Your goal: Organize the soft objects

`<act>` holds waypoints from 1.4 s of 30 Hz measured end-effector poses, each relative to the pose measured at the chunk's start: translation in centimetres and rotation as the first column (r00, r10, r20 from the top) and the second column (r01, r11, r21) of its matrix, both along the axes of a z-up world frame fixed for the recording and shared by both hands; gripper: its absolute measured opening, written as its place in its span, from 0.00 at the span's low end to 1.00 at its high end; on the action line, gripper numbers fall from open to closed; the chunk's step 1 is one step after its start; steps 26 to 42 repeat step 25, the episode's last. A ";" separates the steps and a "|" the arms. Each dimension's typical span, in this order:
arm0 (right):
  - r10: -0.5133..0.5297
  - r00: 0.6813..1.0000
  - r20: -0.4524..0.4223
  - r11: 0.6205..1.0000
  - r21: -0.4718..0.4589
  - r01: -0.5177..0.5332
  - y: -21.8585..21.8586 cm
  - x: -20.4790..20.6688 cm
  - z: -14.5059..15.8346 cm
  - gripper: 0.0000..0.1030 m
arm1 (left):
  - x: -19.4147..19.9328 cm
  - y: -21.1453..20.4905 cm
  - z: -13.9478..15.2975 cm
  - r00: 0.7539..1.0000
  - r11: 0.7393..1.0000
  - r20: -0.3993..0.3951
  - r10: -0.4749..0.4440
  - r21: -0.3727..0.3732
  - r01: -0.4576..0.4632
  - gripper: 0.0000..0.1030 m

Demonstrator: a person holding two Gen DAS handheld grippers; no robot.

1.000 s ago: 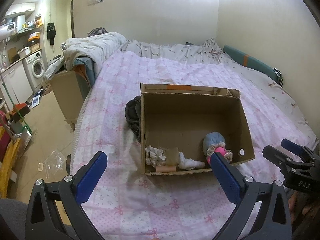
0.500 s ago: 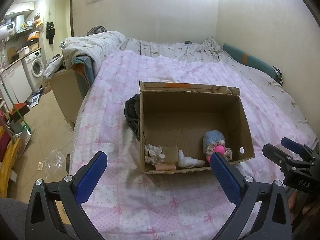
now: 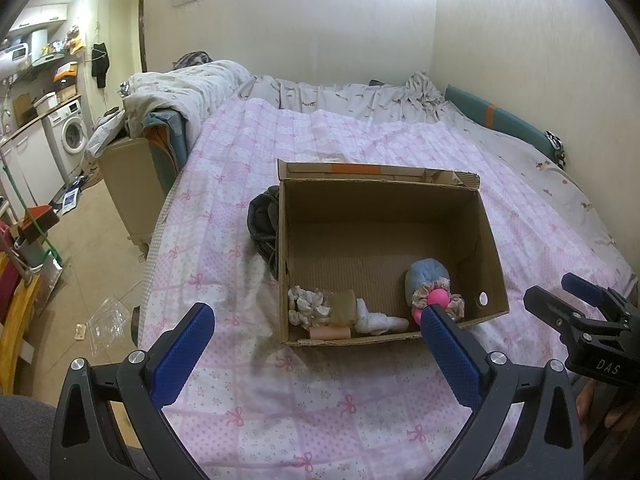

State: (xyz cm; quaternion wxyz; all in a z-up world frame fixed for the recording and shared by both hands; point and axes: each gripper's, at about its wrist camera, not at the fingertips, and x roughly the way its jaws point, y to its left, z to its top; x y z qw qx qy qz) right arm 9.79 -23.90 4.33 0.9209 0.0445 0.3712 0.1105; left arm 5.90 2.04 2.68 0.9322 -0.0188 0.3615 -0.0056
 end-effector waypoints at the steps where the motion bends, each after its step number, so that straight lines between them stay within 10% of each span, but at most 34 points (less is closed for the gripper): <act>1: 0.000 1.000 0.000 1.000 0.000 0.000 0.0 0.0 0.0 1.00 | 0.0 0.0 -0.1 1.000 1.000 -0.001 0.001 0.000 -0.001 1.00; 42: 0.001 1.000 0.001 1.000 -0.002 -0.001 0.0 0.0 0.1 1.00 | 0.0 -0.1 -0.3 1.000 1.000 -0.002 -0.004 0.002 0.004 1.00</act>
